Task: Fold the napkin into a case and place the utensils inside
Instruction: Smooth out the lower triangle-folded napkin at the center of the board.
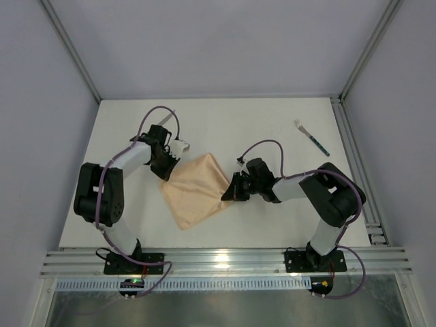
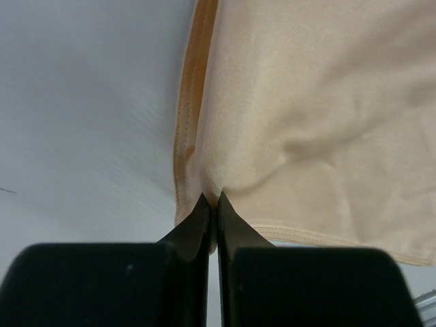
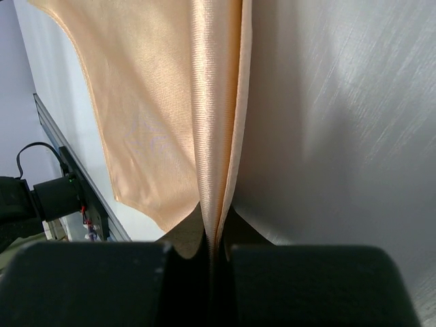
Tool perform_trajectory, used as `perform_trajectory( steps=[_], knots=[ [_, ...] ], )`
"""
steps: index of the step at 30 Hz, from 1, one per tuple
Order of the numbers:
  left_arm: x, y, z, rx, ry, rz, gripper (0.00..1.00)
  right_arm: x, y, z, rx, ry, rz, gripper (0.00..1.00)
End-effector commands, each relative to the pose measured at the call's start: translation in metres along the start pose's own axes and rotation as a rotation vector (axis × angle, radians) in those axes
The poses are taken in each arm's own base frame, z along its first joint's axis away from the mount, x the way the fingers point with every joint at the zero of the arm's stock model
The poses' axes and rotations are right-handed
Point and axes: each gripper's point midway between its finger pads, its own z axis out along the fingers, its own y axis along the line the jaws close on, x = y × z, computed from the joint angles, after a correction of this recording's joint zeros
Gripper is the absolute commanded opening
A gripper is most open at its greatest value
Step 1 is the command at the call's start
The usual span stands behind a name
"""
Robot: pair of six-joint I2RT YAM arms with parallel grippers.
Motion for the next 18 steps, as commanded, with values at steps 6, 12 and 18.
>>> perform_trajectory(
  steps=[6, 12, 18],
  knots=[
    [-0.033, -0.071, -0.033, -0.009, -0.040, 0.219, 0.00, 0.000, -0.009, 0.003, 0.020, 0.005, -0.010, 0.04],
    [-0.038, -0.100, -0.032, 0.006, -0.033, 0.298, 0.00, 0.000, -0.014, 0.005, 0.039, 0.011, -0.002, 0.04],
    [-0.047, -0.095, -0.045, -0.067, -0.065, 0.315, 0.00, 0.000, -0.021, 0.001, 0.071, 0.017, 0.002, 0.04]
  ],
)
